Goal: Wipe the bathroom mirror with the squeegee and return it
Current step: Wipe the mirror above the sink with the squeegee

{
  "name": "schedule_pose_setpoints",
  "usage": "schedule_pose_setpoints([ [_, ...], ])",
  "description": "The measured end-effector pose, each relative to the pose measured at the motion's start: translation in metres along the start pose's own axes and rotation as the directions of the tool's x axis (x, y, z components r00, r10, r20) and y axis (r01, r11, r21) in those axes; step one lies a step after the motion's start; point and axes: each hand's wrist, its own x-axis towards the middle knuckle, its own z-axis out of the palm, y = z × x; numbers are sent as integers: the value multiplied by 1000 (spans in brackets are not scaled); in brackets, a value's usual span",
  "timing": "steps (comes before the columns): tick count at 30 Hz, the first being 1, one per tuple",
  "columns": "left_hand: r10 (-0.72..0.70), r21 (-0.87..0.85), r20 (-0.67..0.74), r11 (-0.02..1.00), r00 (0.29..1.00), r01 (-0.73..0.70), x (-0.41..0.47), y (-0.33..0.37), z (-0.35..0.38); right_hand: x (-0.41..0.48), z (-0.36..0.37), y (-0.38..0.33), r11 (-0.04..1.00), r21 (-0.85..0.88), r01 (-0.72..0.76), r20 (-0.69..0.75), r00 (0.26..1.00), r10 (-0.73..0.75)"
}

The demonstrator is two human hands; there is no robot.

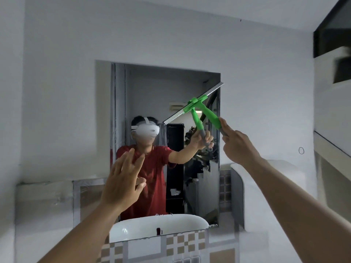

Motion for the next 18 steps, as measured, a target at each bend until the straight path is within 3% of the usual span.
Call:
schedule_pose_setpoints([
  [9,37,-39,111,999,993,-33,-50,-20,28,-56,62,-63,955,254,-155,-2,987,161],
  [13,49,-6,119,999,992,-49,-47,-19,22,-76,95,-99,864,458,-207,7,973,229],
  [18,88,66,149,993,985,-99,-47,-29,12,-98,147,-144,794,568,-216,30,970,242],
])
